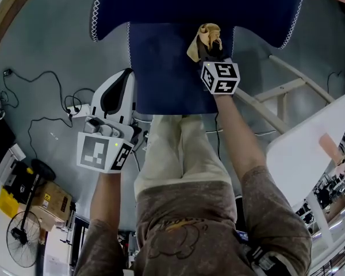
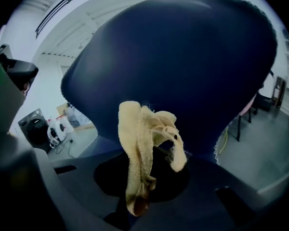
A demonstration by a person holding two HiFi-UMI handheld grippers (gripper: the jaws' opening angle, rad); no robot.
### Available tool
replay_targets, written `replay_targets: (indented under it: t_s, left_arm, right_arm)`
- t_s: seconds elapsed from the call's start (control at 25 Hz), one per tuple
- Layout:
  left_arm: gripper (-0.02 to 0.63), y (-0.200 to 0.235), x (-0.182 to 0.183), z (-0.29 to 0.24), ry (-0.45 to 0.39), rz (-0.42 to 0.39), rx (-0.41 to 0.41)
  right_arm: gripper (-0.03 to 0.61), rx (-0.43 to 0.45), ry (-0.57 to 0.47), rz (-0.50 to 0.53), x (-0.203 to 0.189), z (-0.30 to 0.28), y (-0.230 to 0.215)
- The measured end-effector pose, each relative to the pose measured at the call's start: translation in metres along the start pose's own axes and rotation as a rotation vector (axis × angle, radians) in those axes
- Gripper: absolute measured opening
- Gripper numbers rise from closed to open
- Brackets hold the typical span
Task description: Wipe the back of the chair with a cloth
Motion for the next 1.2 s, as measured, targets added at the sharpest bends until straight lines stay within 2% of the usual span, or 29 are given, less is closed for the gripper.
replay_targets:
  t_s: [0.2, 0.36, 0.64, 1.0, 1.2]
  left_arm:
    - [0.008, -0.004, 0.002, -0.004, 0.003, -0.012, -0.015]
    - [0.008, -0.011, 0.010, -0.005, 0.002, -0.016, -0.023]
    - [0.008, -0.050, 0.040, 0.010, -0.008, -0.037, -0.030]
    - [0.008, -0.117, 0.118, 0.062, -0.054, -0.083, -0.063]
    - [0.008, -0.155, 0.153, 0.096, -0.074, -0.115, -0.087]
  right_arm:
    - [0.071, -0.110, -0.023, -0.070, 0.000, 0.019, -0.029]
    - [0.071, -0.122, -0.054, -0.093, 0.010, 0.041, -0.029]
    - [0.071, -0.012, -0.107, -0.078, 0.044, 0.107, 0.004]
    - [0.071, 0.122, -0.235, 0.012, 0.153, 0.224, 0.051]
    - [0.071, 0.158, -0.291, 0.039, 0.194, 0.286, 0.070]
Point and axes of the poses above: the fingertips, and each gripper's own axes: z backward along the fingers, y to its left, x out of its top, the point moved 10 cm from there along z, backward along the fingers, and after that the axes turned 1 degree about -z, right-handed, at the moved point
